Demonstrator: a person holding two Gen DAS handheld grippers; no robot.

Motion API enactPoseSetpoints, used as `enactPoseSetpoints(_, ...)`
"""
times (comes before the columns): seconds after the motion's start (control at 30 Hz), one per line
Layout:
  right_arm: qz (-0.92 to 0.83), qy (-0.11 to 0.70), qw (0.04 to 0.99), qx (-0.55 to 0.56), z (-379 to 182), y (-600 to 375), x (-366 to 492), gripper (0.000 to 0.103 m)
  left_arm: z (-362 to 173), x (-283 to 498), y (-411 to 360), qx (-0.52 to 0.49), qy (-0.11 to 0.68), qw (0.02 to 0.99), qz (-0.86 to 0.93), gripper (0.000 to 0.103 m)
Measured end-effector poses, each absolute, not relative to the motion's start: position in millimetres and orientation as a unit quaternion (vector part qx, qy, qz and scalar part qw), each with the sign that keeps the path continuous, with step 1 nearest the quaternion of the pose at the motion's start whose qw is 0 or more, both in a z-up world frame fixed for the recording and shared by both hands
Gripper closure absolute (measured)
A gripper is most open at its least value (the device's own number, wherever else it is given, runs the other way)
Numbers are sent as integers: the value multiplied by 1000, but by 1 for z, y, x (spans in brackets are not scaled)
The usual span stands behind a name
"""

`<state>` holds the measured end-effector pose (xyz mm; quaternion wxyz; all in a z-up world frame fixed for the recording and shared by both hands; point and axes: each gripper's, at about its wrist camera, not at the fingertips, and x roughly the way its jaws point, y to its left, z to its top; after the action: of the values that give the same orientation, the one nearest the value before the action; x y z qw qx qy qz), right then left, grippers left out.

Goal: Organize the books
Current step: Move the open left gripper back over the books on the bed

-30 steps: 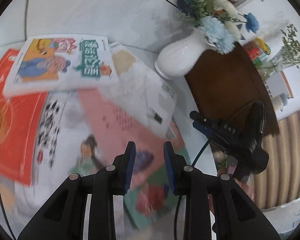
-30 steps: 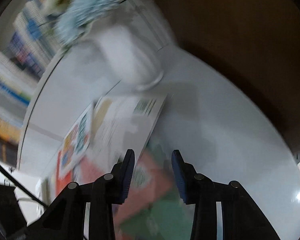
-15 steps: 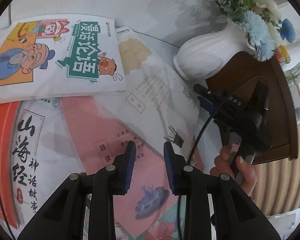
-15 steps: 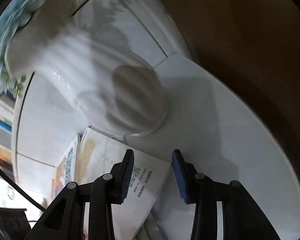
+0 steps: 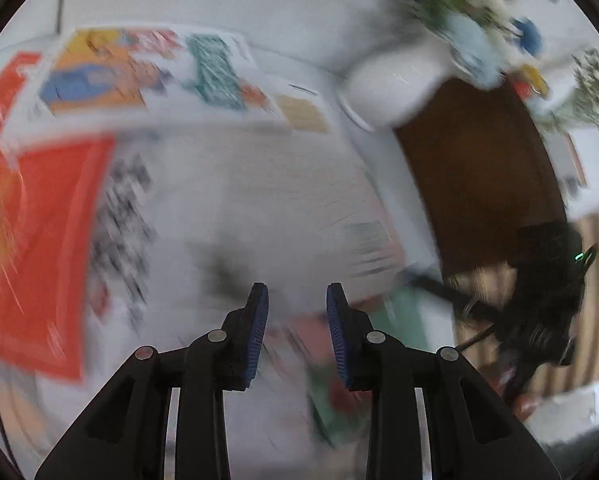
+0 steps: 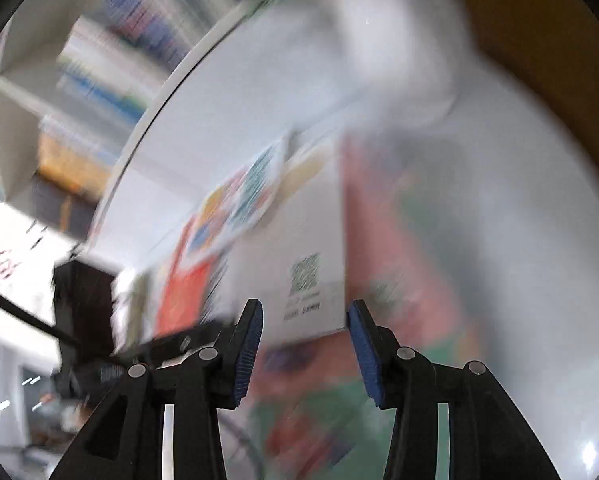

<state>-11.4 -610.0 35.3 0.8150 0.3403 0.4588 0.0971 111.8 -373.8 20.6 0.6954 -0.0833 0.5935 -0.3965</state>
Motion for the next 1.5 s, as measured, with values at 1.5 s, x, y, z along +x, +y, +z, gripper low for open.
enactPoseSetpoints(1.5,124,526,756,370,-19,-577,-160,34,0,-63,-291,-47,634,709,-305,70)
